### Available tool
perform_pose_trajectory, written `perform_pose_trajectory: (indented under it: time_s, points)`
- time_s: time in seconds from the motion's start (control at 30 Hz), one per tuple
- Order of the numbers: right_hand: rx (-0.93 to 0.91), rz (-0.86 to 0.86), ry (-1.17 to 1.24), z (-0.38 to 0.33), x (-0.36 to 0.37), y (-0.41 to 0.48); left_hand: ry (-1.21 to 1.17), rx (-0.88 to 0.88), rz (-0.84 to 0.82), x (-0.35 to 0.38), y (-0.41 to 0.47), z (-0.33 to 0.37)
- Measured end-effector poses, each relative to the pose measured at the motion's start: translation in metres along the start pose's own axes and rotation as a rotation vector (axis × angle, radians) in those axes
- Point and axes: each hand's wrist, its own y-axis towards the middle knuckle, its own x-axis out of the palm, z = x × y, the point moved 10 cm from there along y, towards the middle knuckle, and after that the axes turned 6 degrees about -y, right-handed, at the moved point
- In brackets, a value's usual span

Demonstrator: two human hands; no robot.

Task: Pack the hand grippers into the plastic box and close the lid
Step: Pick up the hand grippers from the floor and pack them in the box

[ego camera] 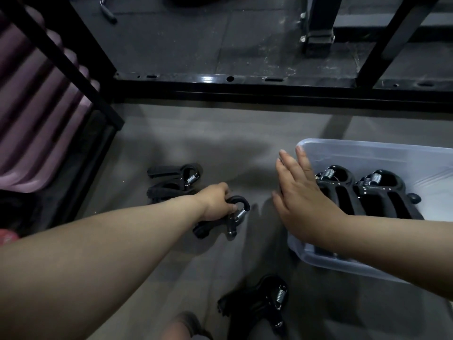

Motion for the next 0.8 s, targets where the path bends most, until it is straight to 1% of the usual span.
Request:
perform_pose_trajectory:
  time_s: [0.07, 0.13, 0.2, 0.23, 0.3, 0.37, 0.43, 0.5, 0.63, 0.7, 0.73, 0.8]
  points:
    - [0.004, -0.024, 0.027, 0.001, -0.003, 0.0, -0.155, -0.051, 0.025, -0.001, -0.003, -0.005]
    - [0.0, -0.064, 0.027, 0.002, -0.001, 0.001, -0.302, -0.106, 0.091, -0.008, -0.008, -0.009]
    - [-0.045, -0.102, -0.071, 0.003, -0.001, -0.003, -0.566, -0.153, 0.146, -0.013, -0.015, -0.006]
    - [-0.095, -0.092, -0.137, 0.0, -0.002, -0.006, -0.694, -0.181, 0.168, -0.016, -0.019, -0.004]
    - [-0.187, -0.105, -0.261, -0.007, 0.0, -0.014, -0.828, -0.236, 0.228, -0.025, -0.024, -0.002]
    - [-0.221, -0.12, -0.289, -0.014, 0.001, -0.024, -0.902, -0.276, 0.262, -0.031, -0.029, -0.001]
    - [-0.178, -0.188, -0.247, -0.015, 0.007, -0.036, -0.99, -0.272, 0.284, -0.034, -0.031, 0.003]
    - [-0.156, -0.218, -0.214, -0.018, 0.007, -0.042, -1.036, -0.258, 0.322, -0.038, -0.036, 0.005]
    - [-0.185, -0.239, -0.228, -0.019, 0.004, -0.05, -0.975, -0.261, 0.409, -0.056, -0.047, 0.01]
    - [-0.196, -0.245, -0.257, -0.019, 0.003, -0.055, -0.934, -0.245, 0.423, -0.068, -0.052, 0.015]
    - [-0.193, -0.254, -0.254, -0.019, 0.002, -0.058, -0.936, -0.24, 0.441, -0.074, -0.056, 0.018]
    - [-0.189, -0.286, -0.226, -0.02, 0.0, -0.067, -1.014, -0.235, 0.485, -0.078, -0.065, 0.025]
